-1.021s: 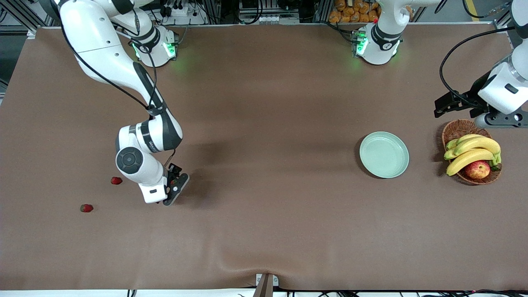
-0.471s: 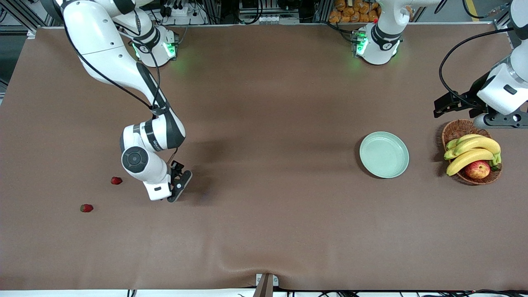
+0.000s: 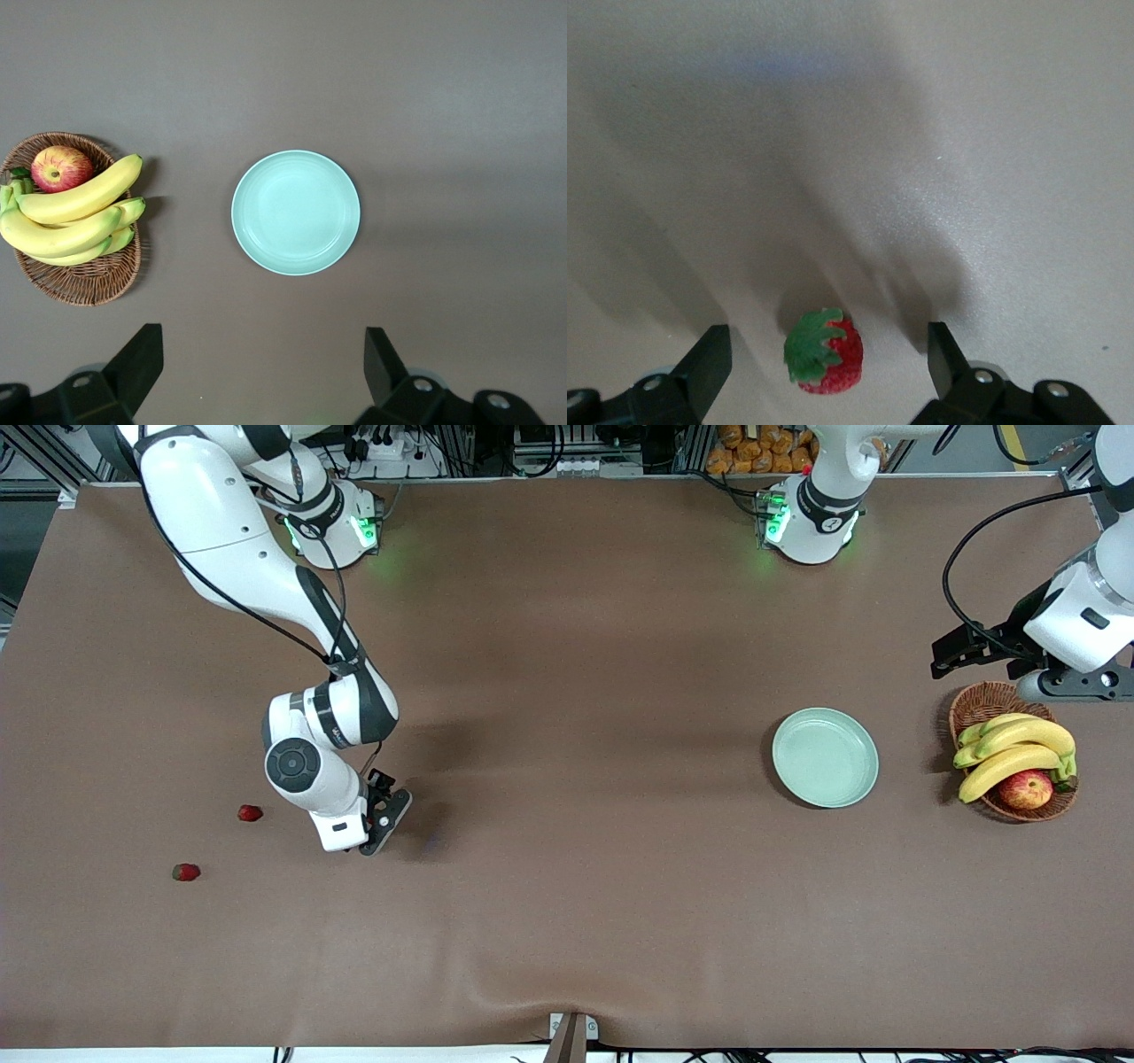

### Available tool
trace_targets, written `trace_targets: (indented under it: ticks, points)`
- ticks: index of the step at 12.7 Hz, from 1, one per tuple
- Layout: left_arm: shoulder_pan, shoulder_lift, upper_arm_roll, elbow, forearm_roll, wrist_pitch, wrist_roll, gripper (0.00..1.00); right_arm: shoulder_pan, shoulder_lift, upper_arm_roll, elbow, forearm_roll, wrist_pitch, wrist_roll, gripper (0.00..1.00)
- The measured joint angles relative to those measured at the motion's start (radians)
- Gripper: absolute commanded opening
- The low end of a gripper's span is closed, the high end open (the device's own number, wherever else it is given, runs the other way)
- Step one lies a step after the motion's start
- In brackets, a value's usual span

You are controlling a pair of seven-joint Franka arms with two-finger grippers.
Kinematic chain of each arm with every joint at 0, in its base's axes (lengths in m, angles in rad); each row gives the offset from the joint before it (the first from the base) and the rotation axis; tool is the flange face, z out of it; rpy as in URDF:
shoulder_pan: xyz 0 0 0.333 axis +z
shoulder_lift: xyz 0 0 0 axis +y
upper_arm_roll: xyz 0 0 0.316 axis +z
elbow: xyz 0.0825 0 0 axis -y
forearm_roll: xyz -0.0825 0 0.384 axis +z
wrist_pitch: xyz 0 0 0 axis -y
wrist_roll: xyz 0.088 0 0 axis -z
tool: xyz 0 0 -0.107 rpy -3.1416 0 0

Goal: Collect all strawberries into plate
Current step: 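Lower the right gripper over a strawberry and close on it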

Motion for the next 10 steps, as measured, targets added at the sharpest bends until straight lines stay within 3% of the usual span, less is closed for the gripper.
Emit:
trace_targets:
  ticks: [2,3,4,10]
  points:
    - [0.000,0.000,0.000,-0.002,0.000,0.001,0.000,1.00,0.000,0.000,0.000,0.001,0.000,0.002,0.000,0.22]
    - [0.000,0.000,0.000,-0.002,0.000,0.001,0.000,1.00,0.000,-0.004,-0.002,0.002,0.000,0.002,0.000,0.09]
    - [0.000,0.000,0.000,-0.002,0.000,0.001,0.000,1.00,0.000,-0.008,-0.001,0.002,0.000,0.002,0.000,0.03]
    - [0.001,0.000,0.000,-0.007,0.000,0.005,0.000,1.00,0.001,-0.013,0.001,0.002,0.000,-0.004,-0.006,0.00]
